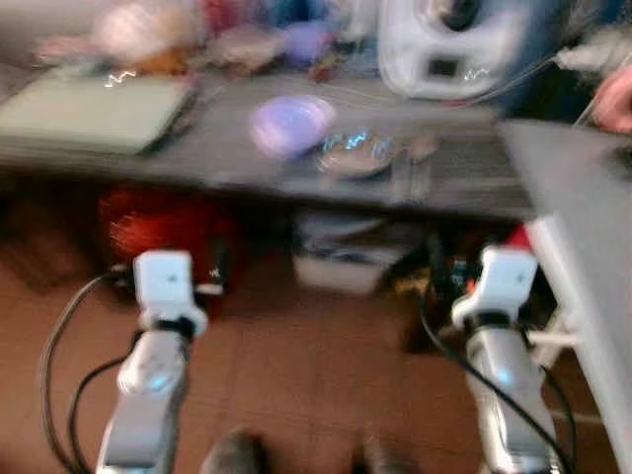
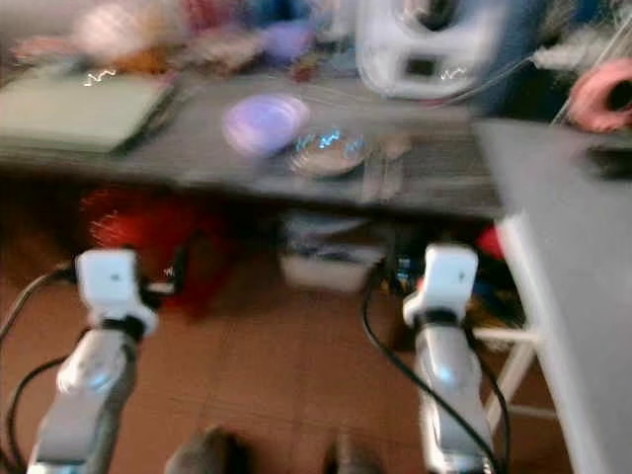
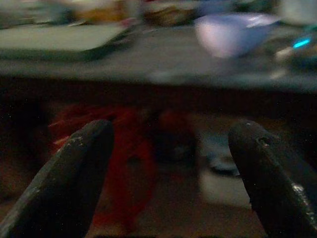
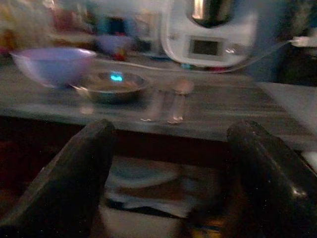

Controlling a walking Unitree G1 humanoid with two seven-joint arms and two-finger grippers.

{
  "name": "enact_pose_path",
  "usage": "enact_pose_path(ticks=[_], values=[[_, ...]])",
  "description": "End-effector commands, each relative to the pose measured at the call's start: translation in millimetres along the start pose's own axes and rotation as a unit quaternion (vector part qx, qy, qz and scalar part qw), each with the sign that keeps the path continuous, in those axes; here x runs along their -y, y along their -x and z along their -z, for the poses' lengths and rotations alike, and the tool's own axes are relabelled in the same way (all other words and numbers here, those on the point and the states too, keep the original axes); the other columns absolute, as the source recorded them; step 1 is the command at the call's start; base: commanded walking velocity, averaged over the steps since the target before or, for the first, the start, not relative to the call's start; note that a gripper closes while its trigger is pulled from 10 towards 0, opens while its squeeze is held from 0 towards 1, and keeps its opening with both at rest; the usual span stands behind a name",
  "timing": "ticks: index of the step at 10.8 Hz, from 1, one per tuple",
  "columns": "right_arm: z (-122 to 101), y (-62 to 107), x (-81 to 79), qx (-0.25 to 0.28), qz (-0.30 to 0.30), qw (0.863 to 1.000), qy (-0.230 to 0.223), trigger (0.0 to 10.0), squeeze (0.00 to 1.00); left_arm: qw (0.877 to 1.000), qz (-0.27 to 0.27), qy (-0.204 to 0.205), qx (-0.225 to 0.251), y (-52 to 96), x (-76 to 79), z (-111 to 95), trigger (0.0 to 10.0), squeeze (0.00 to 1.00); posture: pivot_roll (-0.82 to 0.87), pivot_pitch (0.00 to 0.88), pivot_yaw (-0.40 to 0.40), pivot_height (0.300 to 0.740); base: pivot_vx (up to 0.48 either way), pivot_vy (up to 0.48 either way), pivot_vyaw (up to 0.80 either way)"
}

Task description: Setting the table

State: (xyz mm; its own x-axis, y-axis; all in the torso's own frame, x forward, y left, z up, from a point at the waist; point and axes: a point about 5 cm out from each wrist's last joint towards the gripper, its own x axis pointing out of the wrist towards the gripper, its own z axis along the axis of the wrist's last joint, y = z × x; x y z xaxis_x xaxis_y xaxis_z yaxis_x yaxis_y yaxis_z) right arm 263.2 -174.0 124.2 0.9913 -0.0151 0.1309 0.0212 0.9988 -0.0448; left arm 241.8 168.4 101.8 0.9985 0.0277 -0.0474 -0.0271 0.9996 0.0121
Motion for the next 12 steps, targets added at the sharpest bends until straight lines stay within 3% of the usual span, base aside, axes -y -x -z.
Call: enact_pose_path(ticks=[1,3,5,12], values=[[2,3.7,2.3,-0.002,0.003,1.0,0.003,10.0,0.0,1.0,0.009,-0.003,0.005,-0.6,5.0,-3,10.0,0.0,-0.02,0.0,0.03,0.74,-0.27,0.0,0.0],[-4,-4.4,-3.8,0.012,-0.018,1.0,0.007,10.0,0.0,0.999,0.031,0.003,0.017,0.9,13.3,-6,10.0,0.0,-0.02,0.004,0.03,0.74,0.0,0.0,0.0],[-6,-10.0,-1.9,0.017,-0.011,1.0,0.0,10.0,0.0,0.999,0.043,0.011,0.023,-0.5,17.5,-10,10.0,0.0,-0.02,0.01,0.032,0.74,0.0,-0.306,-0.8],[-7,-22.4,-1.7,0.017,-0.015,1.0,0.008,10.0,0.0,0.997,0.068,0.012,0.03,-1.8,22.1,-14,10.0,0.0,-0.02,0.021,0.041,0.74,0.0,-0.48,0.0]])
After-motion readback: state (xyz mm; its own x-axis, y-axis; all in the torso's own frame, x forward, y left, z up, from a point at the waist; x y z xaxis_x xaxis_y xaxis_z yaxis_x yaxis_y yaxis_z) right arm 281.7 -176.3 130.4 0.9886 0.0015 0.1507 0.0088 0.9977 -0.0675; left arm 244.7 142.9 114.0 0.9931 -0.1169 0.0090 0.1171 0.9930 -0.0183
